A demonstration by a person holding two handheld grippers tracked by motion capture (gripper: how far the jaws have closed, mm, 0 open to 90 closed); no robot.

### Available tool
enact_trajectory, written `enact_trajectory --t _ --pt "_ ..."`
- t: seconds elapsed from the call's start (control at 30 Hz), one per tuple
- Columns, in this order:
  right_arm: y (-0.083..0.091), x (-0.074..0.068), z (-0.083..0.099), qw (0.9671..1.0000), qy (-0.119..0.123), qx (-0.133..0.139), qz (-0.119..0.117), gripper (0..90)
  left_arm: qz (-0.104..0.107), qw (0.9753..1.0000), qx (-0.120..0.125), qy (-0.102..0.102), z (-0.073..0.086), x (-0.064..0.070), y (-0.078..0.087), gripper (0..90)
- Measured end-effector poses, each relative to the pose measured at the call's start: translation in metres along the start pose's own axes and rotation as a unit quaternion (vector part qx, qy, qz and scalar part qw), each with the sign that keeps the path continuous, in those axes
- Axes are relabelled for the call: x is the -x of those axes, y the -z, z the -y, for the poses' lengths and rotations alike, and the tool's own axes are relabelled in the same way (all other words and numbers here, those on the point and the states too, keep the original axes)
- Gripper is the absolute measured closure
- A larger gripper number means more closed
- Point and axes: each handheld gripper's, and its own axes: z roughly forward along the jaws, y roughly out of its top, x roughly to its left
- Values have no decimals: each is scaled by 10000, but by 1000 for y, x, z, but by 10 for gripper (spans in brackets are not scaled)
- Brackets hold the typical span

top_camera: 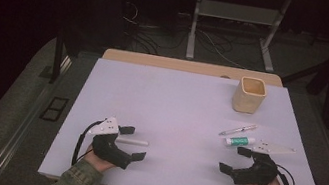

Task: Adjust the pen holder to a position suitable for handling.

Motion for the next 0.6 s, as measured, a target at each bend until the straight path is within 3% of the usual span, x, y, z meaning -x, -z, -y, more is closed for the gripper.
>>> enact_trajectory --t 0.6 --pt "-1 0 -2 9999 -48 -133 -27 2 -18 10000 -65 2 0 -2 0 0"
